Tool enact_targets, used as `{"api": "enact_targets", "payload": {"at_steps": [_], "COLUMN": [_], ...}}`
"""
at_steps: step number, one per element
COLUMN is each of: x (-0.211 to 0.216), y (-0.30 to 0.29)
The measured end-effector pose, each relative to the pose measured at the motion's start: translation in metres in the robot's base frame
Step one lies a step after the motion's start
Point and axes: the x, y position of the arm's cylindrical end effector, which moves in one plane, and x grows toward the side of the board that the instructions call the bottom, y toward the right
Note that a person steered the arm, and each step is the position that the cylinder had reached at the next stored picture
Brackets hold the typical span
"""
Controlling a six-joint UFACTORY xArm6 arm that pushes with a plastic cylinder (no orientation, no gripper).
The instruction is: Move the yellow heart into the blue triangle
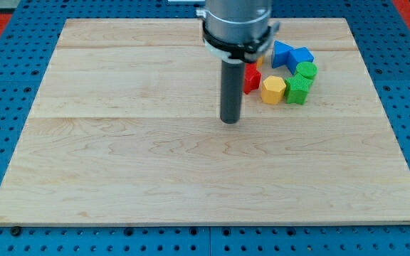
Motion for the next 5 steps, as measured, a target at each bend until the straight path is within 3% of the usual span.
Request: {"api": "enact_targets", "payload": {"at_steps": [2, 5], "x": [0.013, 0.013], "y": [0.086, 0.089]}}
